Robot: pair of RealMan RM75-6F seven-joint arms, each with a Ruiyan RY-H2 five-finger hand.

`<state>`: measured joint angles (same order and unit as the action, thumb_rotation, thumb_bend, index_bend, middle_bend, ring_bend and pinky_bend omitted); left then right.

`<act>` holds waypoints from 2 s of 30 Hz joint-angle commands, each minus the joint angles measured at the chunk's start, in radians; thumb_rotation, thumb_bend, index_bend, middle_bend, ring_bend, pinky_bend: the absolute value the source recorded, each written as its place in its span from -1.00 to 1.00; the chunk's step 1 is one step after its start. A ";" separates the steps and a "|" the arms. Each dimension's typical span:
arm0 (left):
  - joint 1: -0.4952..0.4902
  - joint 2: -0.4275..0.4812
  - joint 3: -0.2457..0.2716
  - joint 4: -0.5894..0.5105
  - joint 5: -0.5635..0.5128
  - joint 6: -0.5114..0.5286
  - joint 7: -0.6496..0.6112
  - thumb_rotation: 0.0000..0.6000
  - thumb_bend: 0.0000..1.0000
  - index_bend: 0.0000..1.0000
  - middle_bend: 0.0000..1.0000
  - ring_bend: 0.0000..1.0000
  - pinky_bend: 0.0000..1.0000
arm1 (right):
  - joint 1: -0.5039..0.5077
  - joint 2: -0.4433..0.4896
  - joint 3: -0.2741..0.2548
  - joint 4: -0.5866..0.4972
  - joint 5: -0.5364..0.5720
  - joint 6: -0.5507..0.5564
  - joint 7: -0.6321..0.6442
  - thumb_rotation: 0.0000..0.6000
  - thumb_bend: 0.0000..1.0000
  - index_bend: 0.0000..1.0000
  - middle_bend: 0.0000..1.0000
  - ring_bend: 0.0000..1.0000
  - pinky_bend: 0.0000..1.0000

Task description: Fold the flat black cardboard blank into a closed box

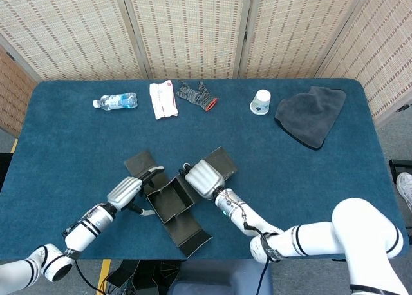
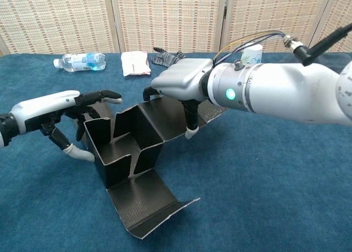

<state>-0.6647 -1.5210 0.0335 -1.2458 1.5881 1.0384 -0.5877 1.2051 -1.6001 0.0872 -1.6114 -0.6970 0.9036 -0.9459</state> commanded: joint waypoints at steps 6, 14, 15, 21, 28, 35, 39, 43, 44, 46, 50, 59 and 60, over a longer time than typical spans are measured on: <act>0.003 0.013 0.017 -0.032 0.008 -0.008 -0.074 1.00 -1.00 -1.00 -1.00 -0.33 0.13 | 0.039 0.020 -0.044 0.026 -0.114 -0.024 -0.042 1.00 -0.66 -0.32 -0.33 0.61 1.00; -0.008 0.023 0.024 -0.039 0.018 -0.018 -0.186 1.00 -1.00 -1.00 -1.00 -0.27 0.17 | 0.062 0.041 -0.067 0.041 -0.223 -0.027 -0.071 1.00 -0.64 -0.28 -0.31 0.62 1.00; -0.008 0.022 0.026 -0.037 0.020 -0.019 -0.194 1.00 -1.00 -1.00 -1.00 -0.26 0.18 | 0.062 0.041 -0.070 0.046 -0.239 -0.025 -0.072 1.00 -0.64 -0.28 -0.31 0.63 1.00; -0.010 0.014 0.035 -0.025 0.029 -0.018 -0.254 1.00 -1.00 -1.00 -1.00 -0.23 0.18 | 0.059 0.038 -0.085 0.071 -0.309 -0.022 -0.075 1.00 -0.63 -0.27 -0.31 0.63 1.00; -0.017 0.005 0.051 -0.008 0.045 -0.023 -0.325 1.00 -1.00 -1.00 -1.00 -0.21 0.18 | 0.058 0.031 -0.086 0.091 -0.371 -0.016 -0.084 1.00 -0.63 -0.26 -0.29 0.63 1.00; -0.033 0.004 0.066 0.009 0.060 -0.038 -0.417 1.00 -1.00 -1.00 -1.00 -0.18 0.18 | 0.057 0.025 -0.081 0.097 -0.399 -0.019 -0.104 1.00 -0.63 -0.24 -0.29 0.63 1.00; -0.037 0.000 0.072 0.021 0.070 -0.030 -0.443 1.00 -1.00 -1.00 -1.00 -0.15 0.18 | 0.053 0.018 -0.077 0.105 -0.404 -0.022 -0.105 1.00 -0.63 -0.24 -0.29 0.63 1.00; -0.037 -0.003 0.078 0.028 0.078 -0.016 -0.478 1.00 -1.00 -0.96 -0.99 -0.09 0.18 | 0.048 0.012 -0.072 0.111 -0.407 -0.026 -0.104 1.00 -0.63 -0.24 -0.28 0.63 1.00; -0.038 -0.004 0.079 0.032 0.080 -0.014 -0.487 1.00 -1.00 -0.93 -0.97 -0.07 0.18 | 0.047 0.011 -0.070 0.112 -0.407 -0.027 -0.103 1.00 -0.63 -0.24 -0.28 0.63 1.00; -0.040 -0.006 0.083 0.037 0.082 -0.015 -0.501 1.00 -1.00 -0.87 -0.91 0.04 0.18 | 0.045 0.010 -0.063 0.113 -0.405 -0.025 -0.099 1.00 -0.63 -0.24 -0.28 0.63 1.00; -0.045 -0.010 0.089 0.047 0.085 -0.015 -0.543 1.00 -1.00 -0.77 -0.76 0.09 0.18 | 0.040 0.008 -0.053 0.115 -0.399 -0.024 -0.098 1.00 -0.63 -0.24 -0.28 0.63 1.00; -0.051 -0.023 0.101 0.075 0.097 -0.003 -0.603 1.00 -1.00 -0.61 -0.43 0.12 0.18 | 0.030 -0.002 -0.047 0.122 -0.391 -0.026 -0.101 1.00 -0.63 -0.24 -0.28 0.63 1.00; -0.051 -0.025 0.102 0.078 0.097 -0.001 -0.606 1.00 -1.00 -0.61 -0.43 0.12 0.18 | 0.030 -0.003 -0.046 0.124 -0.390 -0.026 -0.101 1.00 -0.63 -0.24 -0.28 0.63 1.00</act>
<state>-0.7151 -1.5437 0.1332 -1.1718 1.6837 1.0354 -1.1891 1.2349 -1.6030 0.0408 -1.4883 -1.0877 0.8772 -1.0471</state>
